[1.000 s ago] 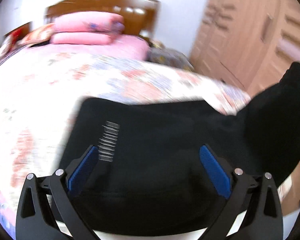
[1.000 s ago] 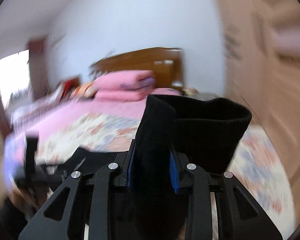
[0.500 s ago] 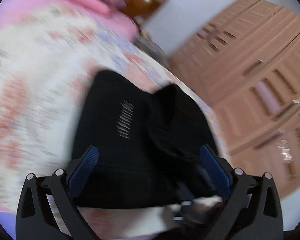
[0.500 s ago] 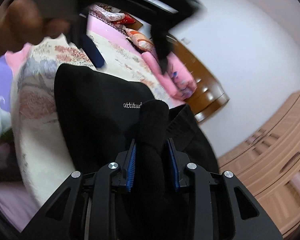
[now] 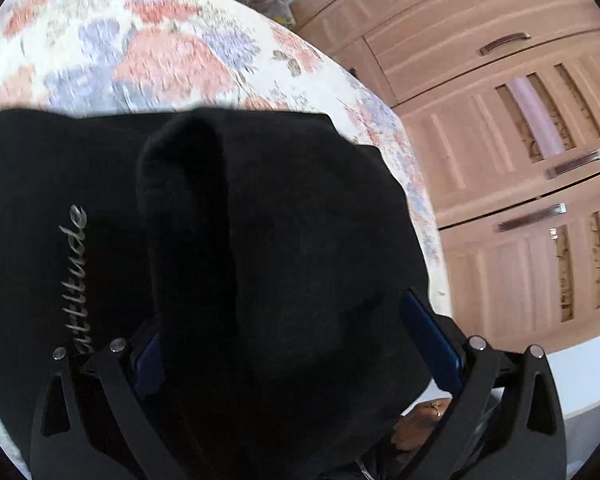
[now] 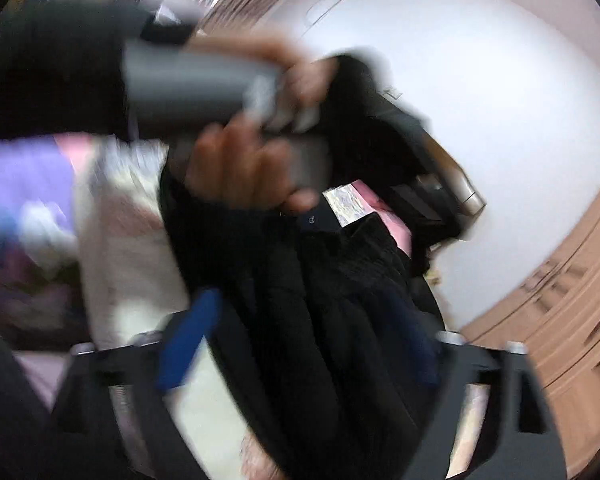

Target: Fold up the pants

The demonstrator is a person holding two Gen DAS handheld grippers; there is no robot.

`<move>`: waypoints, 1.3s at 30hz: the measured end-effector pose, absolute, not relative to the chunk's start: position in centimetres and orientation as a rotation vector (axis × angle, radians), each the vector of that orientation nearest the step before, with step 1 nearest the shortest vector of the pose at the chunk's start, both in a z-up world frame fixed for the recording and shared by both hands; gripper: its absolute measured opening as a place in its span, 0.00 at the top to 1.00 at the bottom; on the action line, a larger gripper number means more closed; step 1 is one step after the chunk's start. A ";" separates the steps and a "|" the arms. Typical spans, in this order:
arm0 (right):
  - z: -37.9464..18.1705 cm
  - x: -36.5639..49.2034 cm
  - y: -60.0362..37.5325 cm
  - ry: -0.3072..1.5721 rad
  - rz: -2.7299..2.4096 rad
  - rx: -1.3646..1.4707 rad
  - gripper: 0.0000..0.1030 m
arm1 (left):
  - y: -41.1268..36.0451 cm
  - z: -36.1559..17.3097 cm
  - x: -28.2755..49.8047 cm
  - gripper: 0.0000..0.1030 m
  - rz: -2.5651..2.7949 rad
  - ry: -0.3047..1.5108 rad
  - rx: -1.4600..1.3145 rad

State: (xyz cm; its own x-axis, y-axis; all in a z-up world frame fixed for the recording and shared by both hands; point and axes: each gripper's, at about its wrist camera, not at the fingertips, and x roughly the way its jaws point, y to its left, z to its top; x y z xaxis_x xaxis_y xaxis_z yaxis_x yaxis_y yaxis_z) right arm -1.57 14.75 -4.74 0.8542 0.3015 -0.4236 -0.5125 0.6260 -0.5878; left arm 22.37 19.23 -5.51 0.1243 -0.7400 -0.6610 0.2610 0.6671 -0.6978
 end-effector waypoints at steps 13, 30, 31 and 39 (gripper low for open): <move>-3.1 10.0 4.8 0.834 0.750 0.172 0.11 | 21.3 -6.8 22.0 0.02 -0.928 1.155 -0.712; -0.3 8.5 8.0 0.830 0.975 -0.011 0.15 | 21.8 -7.0 21.6 0.02 -0.991 1.161 -0.693; -1.4 9.0 9.2 0.900 0.957 -0.052 0.14 | 21.8 -7.1 21.7 0.02 -0.989 1.166 -0.693; -0.6 8.8 10.3 0.876 1.129 0.011 0.14 | 22.0 -6.8 21.4 0.02 -0.995 1.165 -0.662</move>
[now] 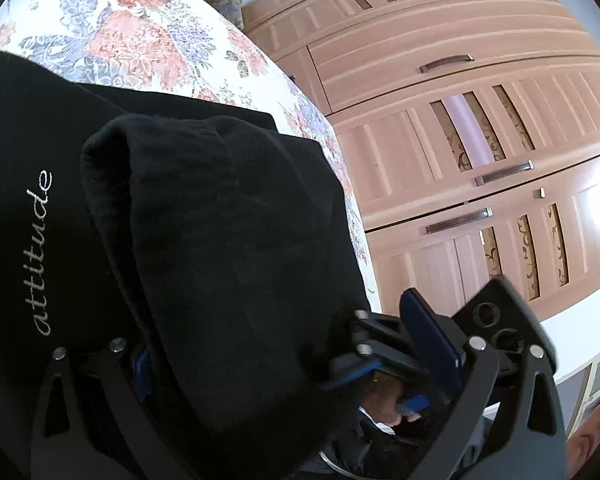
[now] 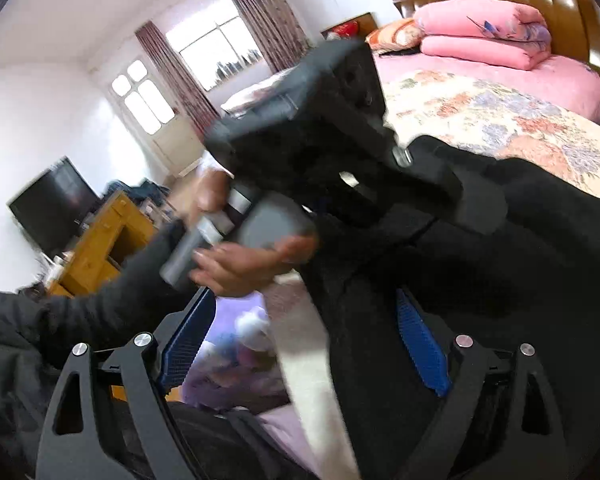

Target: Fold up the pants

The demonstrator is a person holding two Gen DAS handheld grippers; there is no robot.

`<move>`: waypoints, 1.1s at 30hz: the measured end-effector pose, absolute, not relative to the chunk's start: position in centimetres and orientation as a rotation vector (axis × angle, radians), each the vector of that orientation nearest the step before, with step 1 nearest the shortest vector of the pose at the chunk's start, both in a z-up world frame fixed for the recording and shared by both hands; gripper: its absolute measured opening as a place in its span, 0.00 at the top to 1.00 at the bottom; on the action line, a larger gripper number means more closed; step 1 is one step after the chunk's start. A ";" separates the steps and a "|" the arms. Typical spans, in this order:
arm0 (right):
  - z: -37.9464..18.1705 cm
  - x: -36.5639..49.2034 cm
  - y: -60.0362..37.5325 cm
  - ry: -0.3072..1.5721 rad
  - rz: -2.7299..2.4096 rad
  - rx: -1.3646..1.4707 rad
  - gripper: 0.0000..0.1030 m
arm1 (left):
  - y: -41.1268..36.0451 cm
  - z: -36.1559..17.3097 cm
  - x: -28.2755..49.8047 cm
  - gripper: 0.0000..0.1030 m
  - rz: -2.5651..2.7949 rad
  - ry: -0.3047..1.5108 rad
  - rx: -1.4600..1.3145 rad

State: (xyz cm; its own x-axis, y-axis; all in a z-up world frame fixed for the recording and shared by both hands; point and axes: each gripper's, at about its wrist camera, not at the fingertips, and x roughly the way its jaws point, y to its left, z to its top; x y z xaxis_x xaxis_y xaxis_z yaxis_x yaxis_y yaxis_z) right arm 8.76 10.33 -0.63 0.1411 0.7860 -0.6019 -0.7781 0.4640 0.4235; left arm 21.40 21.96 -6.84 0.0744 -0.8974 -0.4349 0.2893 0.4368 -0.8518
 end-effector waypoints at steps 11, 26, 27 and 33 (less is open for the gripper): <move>-1.7 8.5 10.6 0.804 1.037 -0.045 0.09 | 20.5 -6.3 20.5 0.72 -0.825 1.175 -0.409; -5.2 -1.0 -7.4 0.718 0.322 0.081 0.05 | 19.9 0.0 20.8 0.75 -0.768 1.177 -0.462; -5.7 -0.6 -6.9 0.729 0.312 0.087 0.05 | 19.7 0.5 20.9 0.76 -0.763 1.179 -0.457; -5.9 0.3 -2.1 0.700 0.303 -0.080 0.05 | 18.7 4.4 21.4 0.78 -0.737 1.145 -0.431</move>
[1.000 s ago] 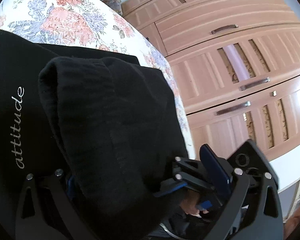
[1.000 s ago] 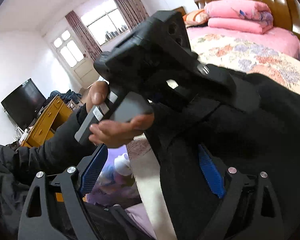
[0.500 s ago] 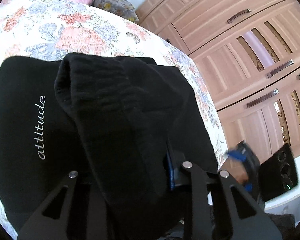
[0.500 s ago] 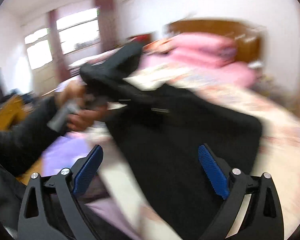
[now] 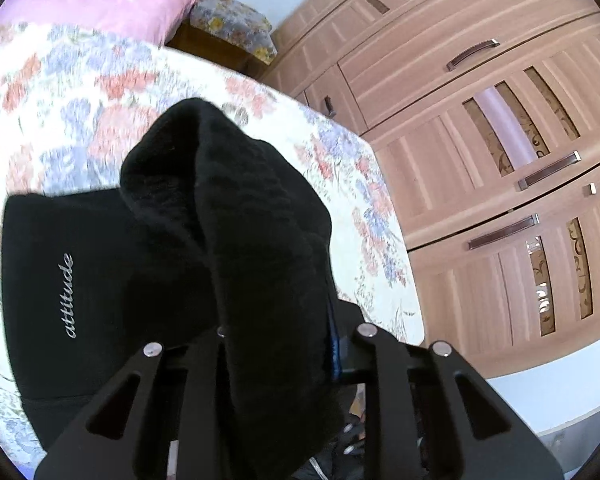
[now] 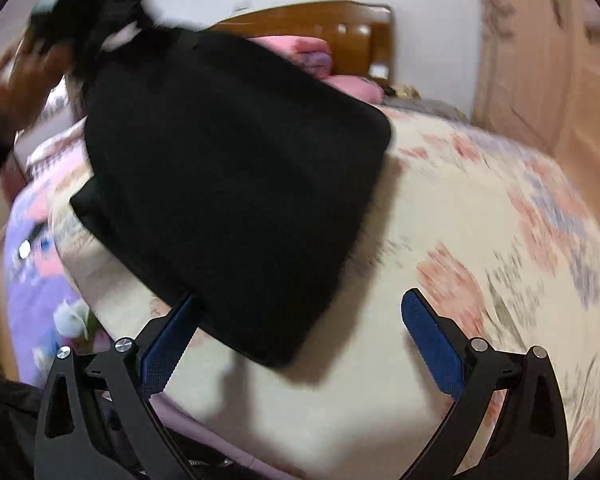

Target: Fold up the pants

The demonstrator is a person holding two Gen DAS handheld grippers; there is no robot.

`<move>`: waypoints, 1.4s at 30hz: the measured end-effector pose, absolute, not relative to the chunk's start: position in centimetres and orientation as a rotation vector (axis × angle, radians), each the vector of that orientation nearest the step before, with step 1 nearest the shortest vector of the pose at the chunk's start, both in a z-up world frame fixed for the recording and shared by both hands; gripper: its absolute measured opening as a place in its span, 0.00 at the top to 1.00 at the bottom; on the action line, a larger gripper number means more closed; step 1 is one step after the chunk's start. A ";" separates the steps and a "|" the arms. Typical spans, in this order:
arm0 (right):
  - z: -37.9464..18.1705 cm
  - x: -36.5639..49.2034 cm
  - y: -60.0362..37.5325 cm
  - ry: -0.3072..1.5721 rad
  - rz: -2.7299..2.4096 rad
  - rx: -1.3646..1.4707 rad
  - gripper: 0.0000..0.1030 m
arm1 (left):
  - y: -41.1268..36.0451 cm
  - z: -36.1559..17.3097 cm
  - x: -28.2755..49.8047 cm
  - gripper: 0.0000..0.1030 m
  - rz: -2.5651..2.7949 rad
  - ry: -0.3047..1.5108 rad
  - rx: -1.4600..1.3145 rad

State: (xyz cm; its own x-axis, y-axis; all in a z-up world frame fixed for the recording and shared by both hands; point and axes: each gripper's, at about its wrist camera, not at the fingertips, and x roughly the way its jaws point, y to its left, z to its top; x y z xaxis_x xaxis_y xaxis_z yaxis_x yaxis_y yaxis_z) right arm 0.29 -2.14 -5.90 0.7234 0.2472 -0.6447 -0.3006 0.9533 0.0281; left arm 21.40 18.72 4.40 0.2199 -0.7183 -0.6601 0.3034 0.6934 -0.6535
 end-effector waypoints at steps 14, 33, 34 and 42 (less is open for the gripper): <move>-7.4 0.8 -1.2 0.647 0.057 -0.235 0.05 | 21.2 6.3 21.7 0.79 -0.732 1.103 -0.539; -7.8 1.1 -1.2 0.700 0.131 -0.243 0.04 | 33.2 -6.5 18.4 0.57 -0.566 1.127 -0.636; -7.5 1.0 -1.7 0.720 0.177 -0.223 0.04 | 34.0 -5.7 17.6 0.50 -0.518 1.108 -0.628; -3.6 -1.4 -2.9 0.608 0.559 -0.020 0.04 | 30.2 3.9 8.7 0.28 -0.454 0.771 -0.296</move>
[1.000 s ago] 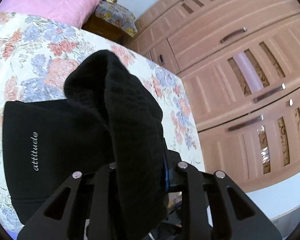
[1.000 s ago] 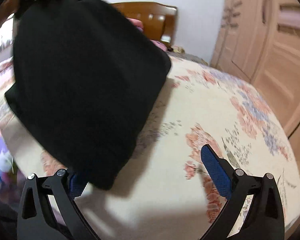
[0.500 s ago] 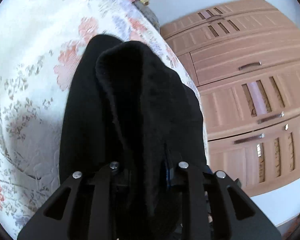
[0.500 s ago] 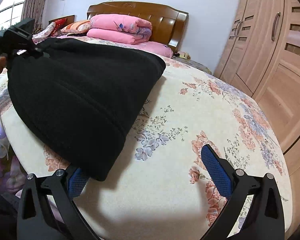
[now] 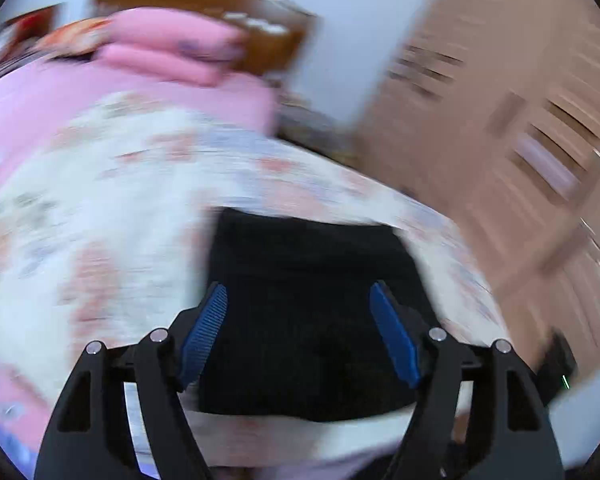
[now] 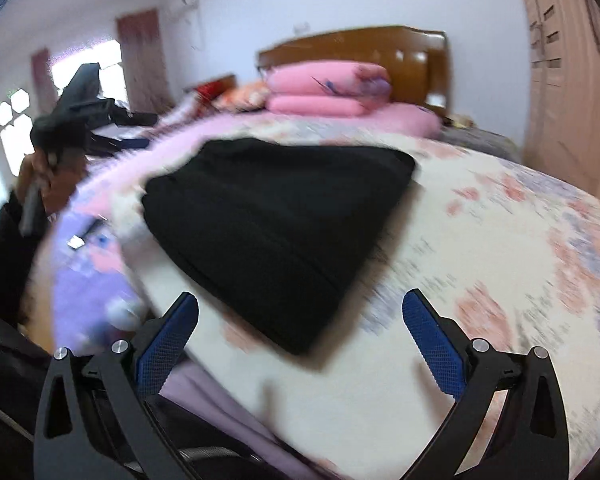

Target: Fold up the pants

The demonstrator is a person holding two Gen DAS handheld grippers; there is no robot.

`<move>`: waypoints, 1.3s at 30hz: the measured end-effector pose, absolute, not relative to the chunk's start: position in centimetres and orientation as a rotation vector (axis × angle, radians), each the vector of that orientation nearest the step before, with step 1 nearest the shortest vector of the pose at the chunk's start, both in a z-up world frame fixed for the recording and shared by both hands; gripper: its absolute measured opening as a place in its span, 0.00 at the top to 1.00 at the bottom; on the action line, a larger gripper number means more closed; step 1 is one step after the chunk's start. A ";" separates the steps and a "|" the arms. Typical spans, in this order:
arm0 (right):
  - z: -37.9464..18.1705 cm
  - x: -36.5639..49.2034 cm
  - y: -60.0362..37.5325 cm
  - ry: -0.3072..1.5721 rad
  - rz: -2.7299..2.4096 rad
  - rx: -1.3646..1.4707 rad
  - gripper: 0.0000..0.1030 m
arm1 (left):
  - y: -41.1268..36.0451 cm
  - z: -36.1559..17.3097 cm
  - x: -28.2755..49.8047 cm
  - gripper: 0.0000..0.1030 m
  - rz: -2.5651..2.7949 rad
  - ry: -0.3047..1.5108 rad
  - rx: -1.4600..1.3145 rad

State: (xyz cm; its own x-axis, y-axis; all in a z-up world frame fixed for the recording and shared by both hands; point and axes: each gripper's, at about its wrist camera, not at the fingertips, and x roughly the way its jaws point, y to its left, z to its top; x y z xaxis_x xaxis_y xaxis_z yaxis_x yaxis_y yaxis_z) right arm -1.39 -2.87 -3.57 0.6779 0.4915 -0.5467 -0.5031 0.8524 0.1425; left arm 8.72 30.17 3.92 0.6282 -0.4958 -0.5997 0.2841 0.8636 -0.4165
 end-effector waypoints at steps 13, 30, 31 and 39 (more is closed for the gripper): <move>-5.7 0.5 3.0 0.738 0.835 -0.024 0.04 | 27.9 -2.8 9.6 0.76 -0.555 0.883 -0.281; 1.0 16.2 -3.1 0.752 0.908 0.122 0.04 | 18.4 -0.7 14.8 0.10 -0.327 0.939 0.063; 0.7 17.1 -2.9 0.771 0.942 0.162 0.04 | 19.3 -2.8 15.0 0.10 -0.341 0.980 0.039; -2.3 23.9 1.6 0.950 1.020 0.130 0.05 | 21.0 -4.1 13.7 0.10 -0.399 0.850 0.009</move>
State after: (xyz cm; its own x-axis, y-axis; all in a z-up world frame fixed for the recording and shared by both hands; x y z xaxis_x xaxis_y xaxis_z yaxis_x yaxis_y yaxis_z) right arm 23.87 1.65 -2.31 0.1767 0.7705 -0.6125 -0.6655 0.5520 0.5024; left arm 13.70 21.04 -4.15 0.5903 -0.3394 -0.7324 0.3462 0.9261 -0.1502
